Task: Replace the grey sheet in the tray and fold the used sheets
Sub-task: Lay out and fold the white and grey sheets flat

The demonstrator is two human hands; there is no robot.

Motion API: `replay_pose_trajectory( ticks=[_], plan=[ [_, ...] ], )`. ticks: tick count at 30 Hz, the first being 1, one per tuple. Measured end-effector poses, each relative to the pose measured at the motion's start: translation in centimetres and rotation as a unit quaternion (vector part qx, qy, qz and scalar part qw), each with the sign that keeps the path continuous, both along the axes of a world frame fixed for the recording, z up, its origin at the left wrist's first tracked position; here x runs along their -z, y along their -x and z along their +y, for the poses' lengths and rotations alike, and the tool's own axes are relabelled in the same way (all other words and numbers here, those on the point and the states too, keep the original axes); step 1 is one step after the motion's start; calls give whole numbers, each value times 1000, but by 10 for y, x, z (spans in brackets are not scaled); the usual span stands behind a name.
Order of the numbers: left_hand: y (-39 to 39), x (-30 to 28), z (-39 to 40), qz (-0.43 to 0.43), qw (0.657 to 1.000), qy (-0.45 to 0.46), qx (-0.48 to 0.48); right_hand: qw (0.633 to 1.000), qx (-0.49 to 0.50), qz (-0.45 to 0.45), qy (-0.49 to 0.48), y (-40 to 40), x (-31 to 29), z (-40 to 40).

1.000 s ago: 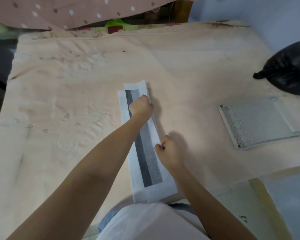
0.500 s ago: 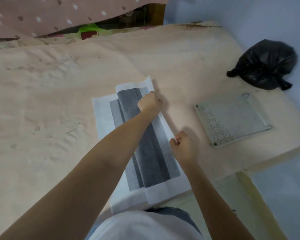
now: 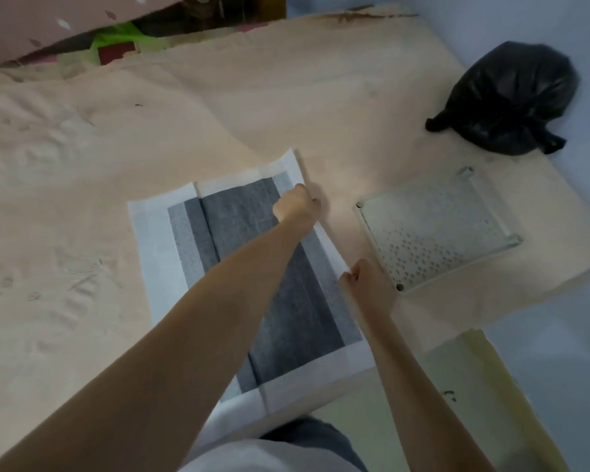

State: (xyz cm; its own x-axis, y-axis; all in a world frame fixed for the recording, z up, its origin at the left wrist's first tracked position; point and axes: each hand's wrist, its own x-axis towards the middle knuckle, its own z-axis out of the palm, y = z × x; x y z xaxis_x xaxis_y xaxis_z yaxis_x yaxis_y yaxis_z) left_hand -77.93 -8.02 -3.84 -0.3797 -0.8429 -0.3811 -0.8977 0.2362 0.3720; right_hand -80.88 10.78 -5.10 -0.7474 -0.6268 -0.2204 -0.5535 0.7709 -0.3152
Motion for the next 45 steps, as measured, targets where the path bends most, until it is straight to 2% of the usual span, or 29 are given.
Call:
replay_pose_trajectory(
  ticks=[5,10,13,15,19,25,29,33,37,42,45],
  plan=[
    [6,12,3,-9,1000,-20,7,997,-23,23,-74,11,13,5],
    [5,15,5,1,998,-50,36,993,-27,62,-92,10,18,10],
    [-3,12,6,66,992,-100,37,988,-60,98,-100,2,14,6],
    [-17,11,6,100,991,-88,27,991,-83,73,-73,-7,11,0],
    [-67,10,-5,105,993,-14,-45,991,-132,18,-27,-39,3,-23],
    [-171,9,-25,5,980,43,-193,962,-270,-35,2,-111,-1,-53],
    [-226,12,-18,-39,960,10,-276,930,-362,-67,-17,-170,2,-59],
    [-252,15,-10,-34,946,-26,-320,921,-385,-5,-53,-208,8,-53],
    [-258,18,-6,20,933,-90,-347,919,-388,30,-60,-222,13,-48],
    [-255,19,-5,140,901,-170,-375,925,-371,42,-66,-235,15,-45],
    [-254,22,-3,159,911,-171,-340,931,-354,56,-75,-243,14,-44]
  ],
)
